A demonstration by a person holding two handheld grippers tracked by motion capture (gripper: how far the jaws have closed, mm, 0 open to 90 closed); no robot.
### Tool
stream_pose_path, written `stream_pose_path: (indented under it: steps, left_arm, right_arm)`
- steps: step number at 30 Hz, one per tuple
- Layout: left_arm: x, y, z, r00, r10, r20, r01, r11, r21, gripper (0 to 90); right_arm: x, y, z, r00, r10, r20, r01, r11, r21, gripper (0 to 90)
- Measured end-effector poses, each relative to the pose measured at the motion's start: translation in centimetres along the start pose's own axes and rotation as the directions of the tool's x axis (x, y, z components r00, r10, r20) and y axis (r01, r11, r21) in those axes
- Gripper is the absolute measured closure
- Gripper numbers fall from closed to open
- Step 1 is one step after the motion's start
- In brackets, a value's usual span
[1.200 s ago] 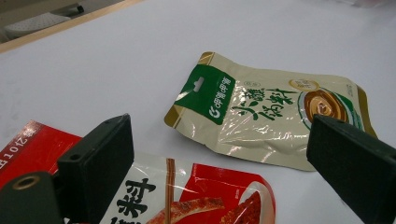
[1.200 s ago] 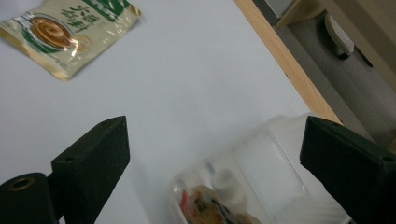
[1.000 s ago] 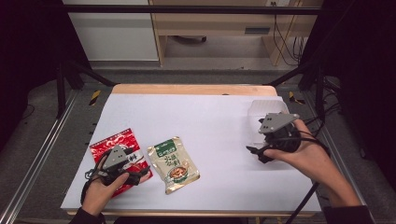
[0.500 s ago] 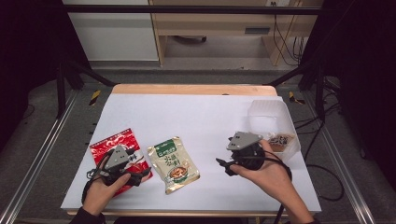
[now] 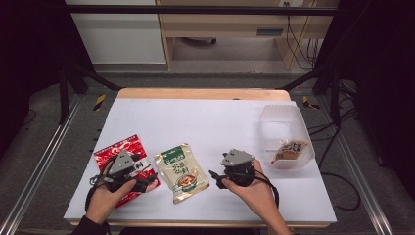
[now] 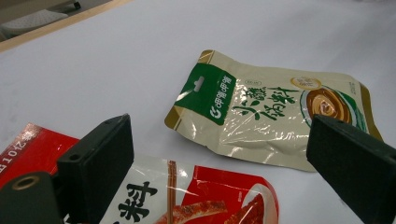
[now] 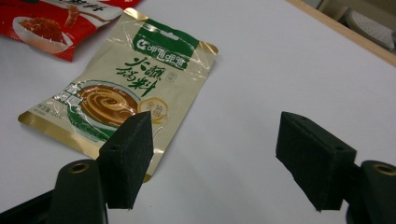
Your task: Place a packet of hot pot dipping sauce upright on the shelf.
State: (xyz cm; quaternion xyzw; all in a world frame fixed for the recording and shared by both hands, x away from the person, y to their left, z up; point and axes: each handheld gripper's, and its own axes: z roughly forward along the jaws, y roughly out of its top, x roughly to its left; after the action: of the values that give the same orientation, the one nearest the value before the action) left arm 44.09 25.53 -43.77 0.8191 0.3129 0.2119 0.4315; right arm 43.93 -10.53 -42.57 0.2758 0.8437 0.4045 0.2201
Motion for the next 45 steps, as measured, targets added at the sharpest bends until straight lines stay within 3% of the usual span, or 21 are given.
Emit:
stream_pose_path:
  steps: [2, 5, 7, 10, 13, 18, 24, 29, 33, 37, 41, 42, 45]
  left_arm:
    - [0.3, 0.2, 0.2, 1.0000, 0.007, 0.005, -0.007, 0.9999, 0.008, 7.9]
    - [1.0, 0.9, 0.5, 0.9998, 0.004, 0.019, -0.005, 0.9999, 0.014, 9.3]
    - [1.6, 1.5, 0.8, 0.9996, -0.001, 0.028, 0.000, 0.9997, 0.025, 10.7]
    - [2.2, 2.1, 1.9, 0.9978, -0.005, 0.066, 0.000, 0.9973, 0.073, 13.1]
    - [2.7, 2.4, 3.6, 0.9963, -0.001, 0.086, -0.012, 0.9899, 0.141, 14.0]
    - [3.1, 2.0, 5.7, 0.9930, -0.013, 0.117, -0.013, 0.9756, 0.219, 16.9]
    - [3.2, 1.6, 6.5, 0.9888, -0.023, 0.147, -0.019, 0.9604, 0.278, 20.1]
    - [3.4, 1.6, 6.9, 0.9847, -0.058, 0.164, 0.010, 0.9602, 0.279, 27.9]
    - [3.3, 1.7, 7.1, 0.9856, -0.058, 0.158, 0.008, 0.9531, 0.303, 33.1]
    - [3.6, 1.8, 6.7, 0.9832, -0.092, 0.158, 0.045, 0.9600, 0.276, 41.6]
    - [3.3, 2.2, 6.1, 0.9682, -0.127, 0.215, 0.075, 0.9686, 0.237, 48.5]
    - [3.1, 2.3, 6.0, 0.9645, -0.128, 0.231, 0.072, 0.9693, 0.235, 50.6]
    - [2.4, 2.5, 6.2, 0.9655, -0.097, 0.242, 0.035, 0.9687, 0.246, 51.2]
  right_arm:
    - [0.2, -0.4, 0.3, 0.9999, 0.009, -0.005, -0.009, 1.000, -0.004, 27.7]
    - [0.6, -1.4, 0.6, 0.9975, 0.068, -0.021, -0.068, 0.998, -0.001, 26.5]
    - [0.7, -1.8, 0.7, 0.9976, 0.066, -0.021, -0.066, 0.998, 0.009, 26.0]
    - [0.5, -2.0, 0.6, 0.9961, 0.087, -0.010, -0.087, 0.996, 0.006, 22.9]
    - [0.2, -2.3, 0.5, 0.9940, 0.109, 0.004, -0.109, 0.994, 0.011, 22.3]
    - [0.2, -2.6, 0.7, 0.9941, 0.108, 0.004, -0.108, 0.994, 0.026, 22.0]
    - [0.6, -2.7, 1.2, 0.9965, 0.083, -0.014, -0.082, 0.995, 0.061, 21.4]
    - [0.9, -2.6, 1.4, 0.9971, 0.069, -0.031, -0.067, 0.995, 0.071, 21.1]
    - [0.9, -2.6, 1.5, 0.9971, 0.068, -0.034, -0.065, 0.995, 0.076, 21.1]
    - [0.9, -2.6, 1.4, 0.9970, 0.071, -0.029, -0.069, 0.995, 0.071, 21.1]
    - [0.8, -2.7, 1.4, 0.9969, 0.074, -0.029, -0.071, 0.995, 0.070, 21.2]
    - [0.8, -2.7, 1.4, 0.9968, 0.075, -0.030, -0.073, 0.995, 0.070, 21.3]
    - [0.8, -2.7, 1.5, 0.9968, 0.072, -0.034, -0.069, 0.995, 0.073, 21.5]
